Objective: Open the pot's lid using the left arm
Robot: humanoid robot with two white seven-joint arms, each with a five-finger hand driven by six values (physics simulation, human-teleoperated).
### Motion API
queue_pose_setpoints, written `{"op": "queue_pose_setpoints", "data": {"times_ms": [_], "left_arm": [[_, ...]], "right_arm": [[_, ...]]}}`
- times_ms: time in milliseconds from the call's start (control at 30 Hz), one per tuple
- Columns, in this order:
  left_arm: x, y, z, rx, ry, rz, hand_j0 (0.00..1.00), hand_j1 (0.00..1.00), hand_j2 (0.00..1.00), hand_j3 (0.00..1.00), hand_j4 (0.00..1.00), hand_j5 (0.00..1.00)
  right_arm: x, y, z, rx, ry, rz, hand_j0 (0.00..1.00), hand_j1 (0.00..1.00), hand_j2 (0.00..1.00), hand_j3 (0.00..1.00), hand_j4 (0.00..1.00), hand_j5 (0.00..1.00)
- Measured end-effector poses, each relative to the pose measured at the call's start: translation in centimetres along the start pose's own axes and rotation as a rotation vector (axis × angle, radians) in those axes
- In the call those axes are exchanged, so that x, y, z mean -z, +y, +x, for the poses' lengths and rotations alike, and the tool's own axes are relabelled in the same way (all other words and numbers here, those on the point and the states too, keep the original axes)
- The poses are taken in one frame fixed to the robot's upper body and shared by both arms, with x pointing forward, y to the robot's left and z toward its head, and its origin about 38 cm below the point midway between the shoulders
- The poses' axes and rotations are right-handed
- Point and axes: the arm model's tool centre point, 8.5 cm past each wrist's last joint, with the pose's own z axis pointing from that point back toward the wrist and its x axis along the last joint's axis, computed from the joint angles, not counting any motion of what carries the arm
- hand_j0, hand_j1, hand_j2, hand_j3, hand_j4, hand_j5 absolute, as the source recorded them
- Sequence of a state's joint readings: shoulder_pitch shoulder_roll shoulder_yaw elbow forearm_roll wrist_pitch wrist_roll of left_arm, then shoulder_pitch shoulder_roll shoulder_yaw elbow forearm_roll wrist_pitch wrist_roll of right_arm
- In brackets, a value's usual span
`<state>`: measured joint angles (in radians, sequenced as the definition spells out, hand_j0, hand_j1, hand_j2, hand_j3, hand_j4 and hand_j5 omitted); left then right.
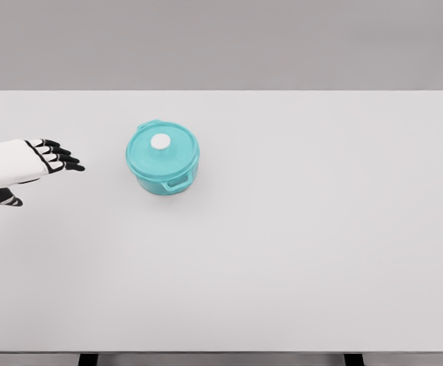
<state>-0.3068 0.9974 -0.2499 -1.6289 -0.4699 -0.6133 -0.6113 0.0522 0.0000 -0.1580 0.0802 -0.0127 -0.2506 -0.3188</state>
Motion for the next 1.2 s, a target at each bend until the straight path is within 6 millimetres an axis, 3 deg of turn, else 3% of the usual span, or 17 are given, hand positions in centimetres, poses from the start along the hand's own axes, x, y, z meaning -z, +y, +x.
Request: {"op": "queue_pose_setpoints", "data": {"times_ms": [167, 267, 367, 500, 600, 700, 800, 900, 1033, 1200], "left_arm": [[0.0, 0.7, -0.2, 0.003, 0.004, 0.023, 1.00, 1.00, 1.00, 1.00, 1.00, 1.00], [-1.0, 4.3, -1.3, 0.028, 0.029, 0.115, 1.00, 1.00, 1.00, 1.00, 1.00, 1.00], [1.0, 5.4, -1.0, -0.069, -0.033, 0.242, 1.00, 1.00, 1.00, 1.00, 1.00, 1.00], [2.8, 7.1, -0.8, -0.046, -0.035, 0.292, 1.00, 1.00, 1.00, 1.00, 1.00, 1.00], [3.9, 10.6, -0.7, 0.049, -0.014, 0.325, 1.00, 1.00, 1.00, 1.00, 1.00, 1.00], [7.8, 12.4, 1.3, 0.123, -0.069, 0.290, 1.00, 1.00, 1.00, 1.00, 1.00, 1.00], [11.5, 12.3, 3.1, 0.154, -0.129, 0.221, 1.00, 1.00, 1.00, 1.00, 1.00, 1.00], [13.9, 11.1, 4.7, 0.169, -0.177, 0.158, 1.00, 1.00, 1.00, 1.00, 1.00, 1.00], [15.6, 10.8, 6.2, 0.185, -0.210, 0.135, 1.00, 1.00, 1.00, 1.00, 1.00, 1.00], [16.0, 11.0, 6.6, 0.200, -0.219, 0.127, 1.00, 1.00, 1.00, 1.00, 1.00, 1.00]], "right_arm": [[0.0, 0.0, -0.1, -0.001, 0.002, 0.000, 1.00, 1.00, 1.00, 1.00, 1.00, 1.00], [0.0, 0.0, -0.1, 0.000, 0.002, 0.000, 1.00, 1.00, 1.00, 1.00, 1.00, 1.00], [0.0, 0.0, -0.1, 0.000, 0.002, 0.000, 1.00, 1.00, 1.00, 1.00, 1.00, 1.00], [0.0, 0.0, -0.1, 0.001, 0.002, 0.000, 1.00, 1.00, 1.00, 1.00, 1.00, 1.00], [0.0, 0.0, -0.1, 0.000, 0.002, 0.000, 1.00, 1.00, 1.00, 1.00, 1.00, 1.00], [0.0, 0.0, -0.1, 0.001, 0.002, 0.000, 1.00, 1.00, 1.00, 1.00, 1.00, 1.00], [0.0, 0.0, -0.1, 0.001, 0.002, 0.000, 1.00, 1.00, 1.00, 1.00, 1.00, 1.00], [0.0, 0.0, -0.1, 0.001, 0.002, 0.000, 1.00, 1.00, 1.00, 1.00, 1.00, 1.00], [0.0, 0.0, -0.1, 0.001, 0.002, 0.000, 1.00, 1.00, 1.00, 1.00, 1.00, 1.00], [0.0, 0.0, -0.1, 0.001, 0.002, 0.000, 1.00, 1.00, 1.00, 1.00, 1.00, 1.00]]}}
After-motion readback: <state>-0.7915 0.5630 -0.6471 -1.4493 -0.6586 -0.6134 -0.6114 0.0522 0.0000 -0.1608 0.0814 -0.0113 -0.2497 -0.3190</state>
